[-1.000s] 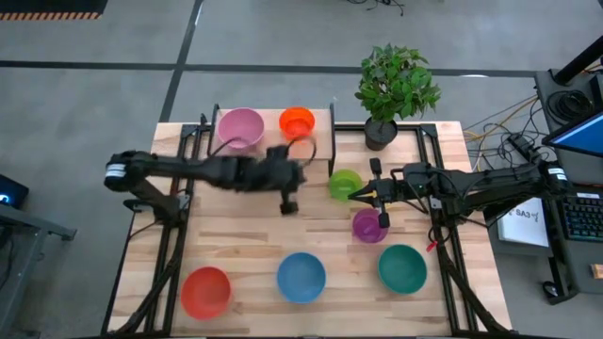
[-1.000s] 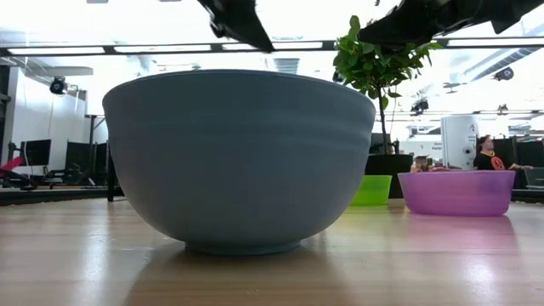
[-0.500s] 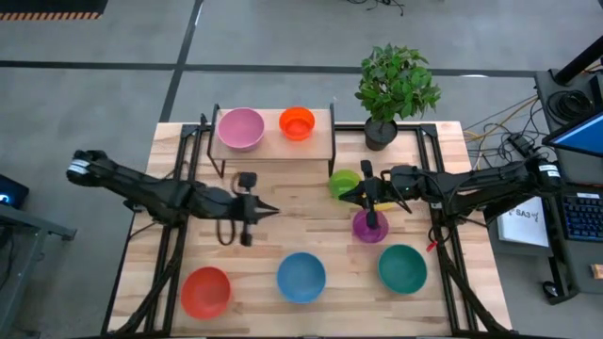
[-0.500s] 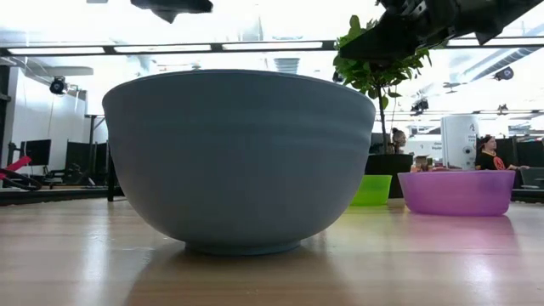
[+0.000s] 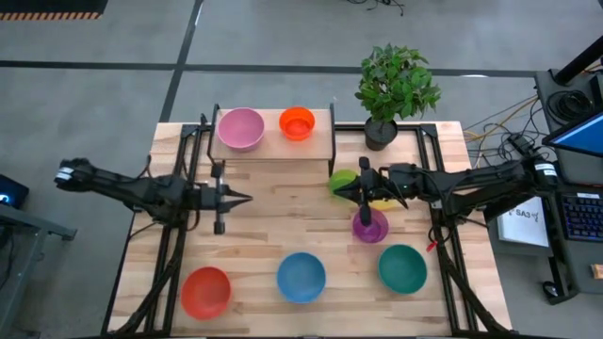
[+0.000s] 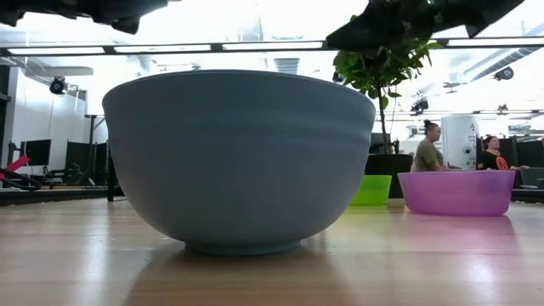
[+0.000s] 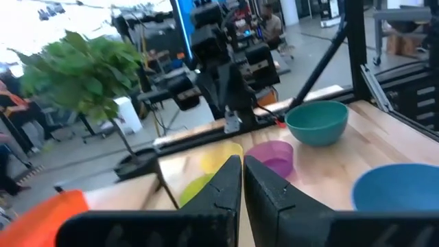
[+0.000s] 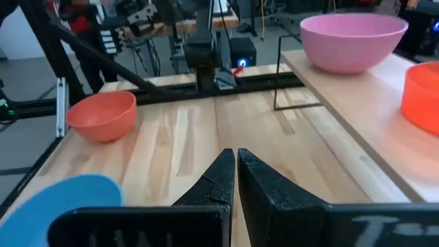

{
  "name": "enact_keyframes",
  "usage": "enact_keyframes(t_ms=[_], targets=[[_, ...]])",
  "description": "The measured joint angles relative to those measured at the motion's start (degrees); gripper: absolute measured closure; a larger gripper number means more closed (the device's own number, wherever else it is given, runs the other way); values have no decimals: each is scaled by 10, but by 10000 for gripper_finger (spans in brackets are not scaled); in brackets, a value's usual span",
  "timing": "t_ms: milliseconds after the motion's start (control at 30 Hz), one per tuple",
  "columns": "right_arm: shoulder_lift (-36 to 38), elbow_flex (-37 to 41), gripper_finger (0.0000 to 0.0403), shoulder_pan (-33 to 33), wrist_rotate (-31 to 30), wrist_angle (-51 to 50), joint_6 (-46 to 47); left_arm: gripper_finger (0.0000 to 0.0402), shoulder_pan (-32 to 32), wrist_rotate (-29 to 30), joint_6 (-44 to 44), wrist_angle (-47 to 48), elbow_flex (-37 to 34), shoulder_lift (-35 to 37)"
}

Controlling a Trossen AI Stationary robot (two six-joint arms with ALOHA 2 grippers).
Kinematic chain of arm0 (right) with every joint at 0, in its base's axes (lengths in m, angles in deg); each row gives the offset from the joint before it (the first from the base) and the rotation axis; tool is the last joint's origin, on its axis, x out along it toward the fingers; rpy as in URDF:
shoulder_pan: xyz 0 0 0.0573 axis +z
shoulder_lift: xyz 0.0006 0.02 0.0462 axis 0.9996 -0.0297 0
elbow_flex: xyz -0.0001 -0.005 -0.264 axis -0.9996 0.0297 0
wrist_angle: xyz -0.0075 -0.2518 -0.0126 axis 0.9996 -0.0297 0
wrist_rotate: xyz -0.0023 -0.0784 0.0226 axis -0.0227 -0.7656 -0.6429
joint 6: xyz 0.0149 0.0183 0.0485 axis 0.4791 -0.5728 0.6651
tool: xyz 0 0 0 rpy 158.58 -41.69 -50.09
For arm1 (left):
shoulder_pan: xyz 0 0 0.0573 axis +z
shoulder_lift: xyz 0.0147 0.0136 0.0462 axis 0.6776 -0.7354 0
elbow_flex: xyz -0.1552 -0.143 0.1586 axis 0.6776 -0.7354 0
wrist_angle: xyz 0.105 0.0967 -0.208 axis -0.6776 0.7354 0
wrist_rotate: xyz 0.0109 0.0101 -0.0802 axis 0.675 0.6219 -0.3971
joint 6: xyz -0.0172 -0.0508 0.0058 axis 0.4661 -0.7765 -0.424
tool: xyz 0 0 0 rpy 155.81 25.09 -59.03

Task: Place and stack bowls onto a shelf
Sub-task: Stack the small green bowl on top of the small orange bowl on the shelf

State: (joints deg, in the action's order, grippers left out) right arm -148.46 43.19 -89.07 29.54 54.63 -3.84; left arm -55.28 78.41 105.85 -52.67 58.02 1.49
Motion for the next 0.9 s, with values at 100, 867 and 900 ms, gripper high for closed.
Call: enact_keyframes(t_ms=[100, 867, 900], targets=[[-23, -37, 394, 0, 0, -45, 18, 402, 1, 0, 21, 2, -4, 26], [-301, -354, 393, -12, -59, -589, 195, 401, 1, 101, 43, 16, -11, 54], [-311, -359, 393, -16, -59, -598, 201, 402, 1, 111, 40, 16, -11, 54]])
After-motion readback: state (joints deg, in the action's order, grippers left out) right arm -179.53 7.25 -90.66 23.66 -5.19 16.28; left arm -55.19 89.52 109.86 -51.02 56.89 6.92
